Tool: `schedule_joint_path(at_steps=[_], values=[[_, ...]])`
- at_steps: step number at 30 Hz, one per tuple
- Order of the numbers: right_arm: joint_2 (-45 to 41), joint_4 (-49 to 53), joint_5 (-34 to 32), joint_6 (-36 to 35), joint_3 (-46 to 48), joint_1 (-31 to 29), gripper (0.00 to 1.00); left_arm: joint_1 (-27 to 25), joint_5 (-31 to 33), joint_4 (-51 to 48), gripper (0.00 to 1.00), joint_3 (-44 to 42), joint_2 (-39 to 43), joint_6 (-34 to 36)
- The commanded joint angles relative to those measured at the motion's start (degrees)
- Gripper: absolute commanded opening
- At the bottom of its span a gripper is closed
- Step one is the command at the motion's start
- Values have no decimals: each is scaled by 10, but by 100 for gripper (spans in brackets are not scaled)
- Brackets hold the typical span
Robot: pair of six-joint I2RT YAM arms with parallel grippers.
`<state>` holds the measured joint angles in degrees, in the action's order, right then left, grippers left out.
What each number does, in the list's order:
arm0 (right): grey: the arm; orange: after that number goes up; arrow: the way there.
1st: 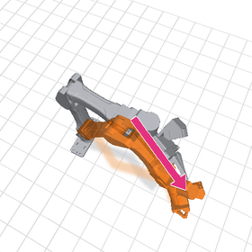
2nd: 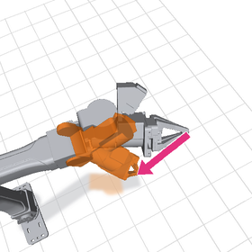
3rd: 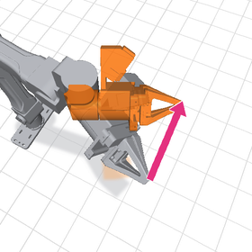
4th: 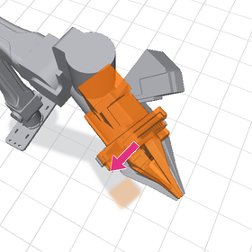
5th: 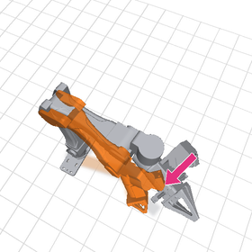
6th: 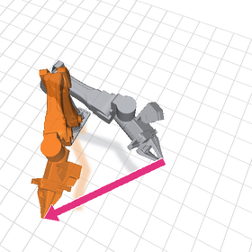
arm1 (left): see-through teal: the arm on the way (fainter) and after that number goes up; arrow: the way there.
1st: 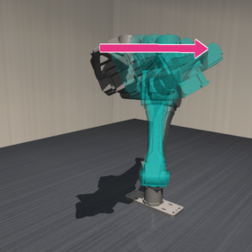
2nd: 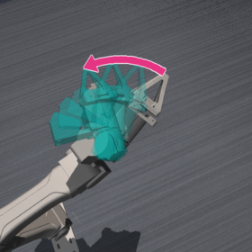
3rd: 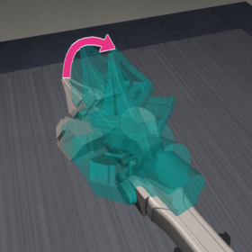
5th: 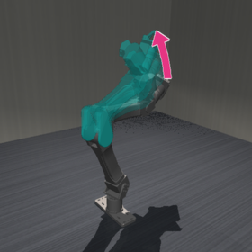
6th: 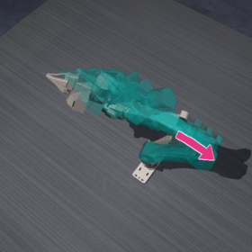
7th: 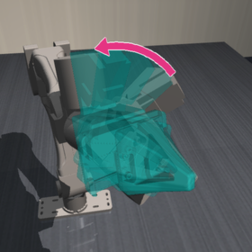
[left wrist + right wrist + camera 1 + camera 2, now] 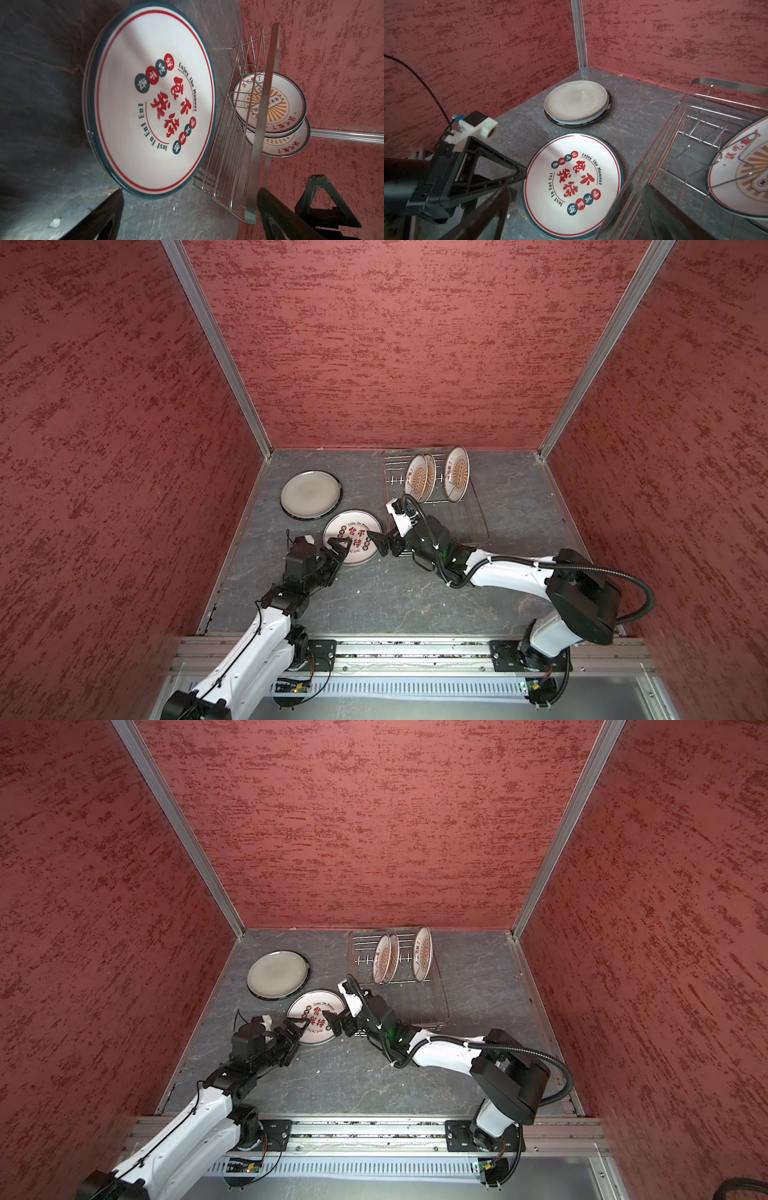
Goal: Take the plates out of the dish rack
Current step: 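Open the right gripper and release the plate on the stack, then move the right gripper back to the rack toward the sunburst-printed plate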
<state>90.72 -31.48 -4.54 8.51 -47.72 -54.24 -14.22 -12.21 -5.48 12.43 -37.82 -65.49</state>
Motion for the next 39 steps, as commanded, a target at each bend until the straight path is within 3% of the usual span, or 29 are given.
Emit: schedule_joint_path(at_steps=[1, 6, 11, 15, 23, 29, 39], values=[[-35, -55, -48, 12, 28, -4, 99, -4, 26, -8, 99, -10, 43, 22], [-79, -100, -116, 36, 76, -1, 99, -39, -13, 155, 99, -72, 120, 98], [-127, -120, -168, 32, 120, 14, 99, -76, -34, 217, 99, -95, 158, 171], [-185, -81, -219, 23, 149, 49, 99, -100, -73, 266, 99, -99, 156, 217], [-274, 39, -128, 92, 150, 210, 99, -113, -65, 318, 99, -91, 87, 235], [-254, 86, -70, 115, 100, 296, 99, -116, -54, 363, 99, -93, 41, 236], [-118, 262, -133, 97, -84, 336, 98, -120, -101, 408, 99, -97, 31, 255]])
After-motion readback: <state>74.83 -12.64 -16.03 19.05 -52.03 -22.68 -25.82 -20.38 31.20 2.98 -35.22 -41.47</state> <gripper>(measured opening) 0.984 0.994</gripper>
